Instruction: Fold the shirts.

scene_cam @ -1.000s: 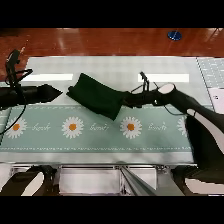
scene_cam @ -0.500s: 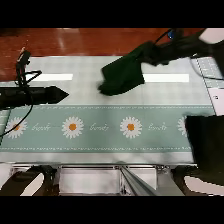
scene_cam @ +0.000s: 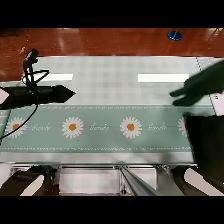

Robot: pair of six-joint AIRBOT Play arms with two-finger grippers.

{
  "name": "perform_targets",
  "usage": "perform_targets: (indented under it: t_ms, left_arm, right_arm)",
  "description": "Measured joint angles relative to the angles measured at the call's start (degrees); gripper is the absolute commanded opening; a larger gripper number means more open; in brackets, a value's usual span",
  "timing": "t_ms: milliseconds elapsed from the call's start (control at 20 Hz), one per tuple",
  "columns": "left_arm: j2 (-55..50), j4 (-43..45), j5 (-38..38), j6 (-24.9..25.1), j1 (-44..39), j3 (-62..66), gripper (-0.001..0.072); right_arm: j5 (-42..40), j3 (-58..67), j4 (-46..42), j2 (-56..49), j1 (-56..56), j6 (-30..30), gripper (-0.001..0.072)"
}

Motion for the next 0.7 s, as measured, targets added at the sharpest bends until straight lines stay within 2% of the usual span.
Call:
perform_targets:
  t_ms: [200, 450, 500, 550, 600, 700]
  left_arm:
    - [0.0, 0.0, 1.2, 0.0, -0.6, 0.0, 0.0026]
    - [0.0, 0.0, 1.9, 0.0, -0.8, 0.0, 0.0026]
    - [0.0, 0.0, 1.9, 0.0, -0.8, 0.0, 0.0026]
    - [0.0, 0.0, 2.0, 0.0, -0.8, 0.0, 0.0026]
    - [0.0, 0.0, 2.1, 0.0, -0.8, 0.0, 0.0026]
    - [0.0, 0.0, 2.5, 0.0, -0.8, 0.0, 0.0026]
  right_arm:
    - [6.4, -6.5, -8.9, 8.0, -15.2, -1.9, 0.0019]
    - [8.6, -17.6, -24.6, 16.6, -30.1, -3.1, 0.0020]
    - [9.0, -20.2, -27.6, 17.9, -31.4, -3.0, 0.0074]
    - [8.9, -22.8, -30.1, 19.1, -32.3, -2.9, 0.0286]
    - [9.1, -25.7, -32.3, 20.1, -33.1, -2.8, 0.0418]
    - [9.2, -30.3, -34.7, 21.1, -33.9, -2.5, 0.0418]
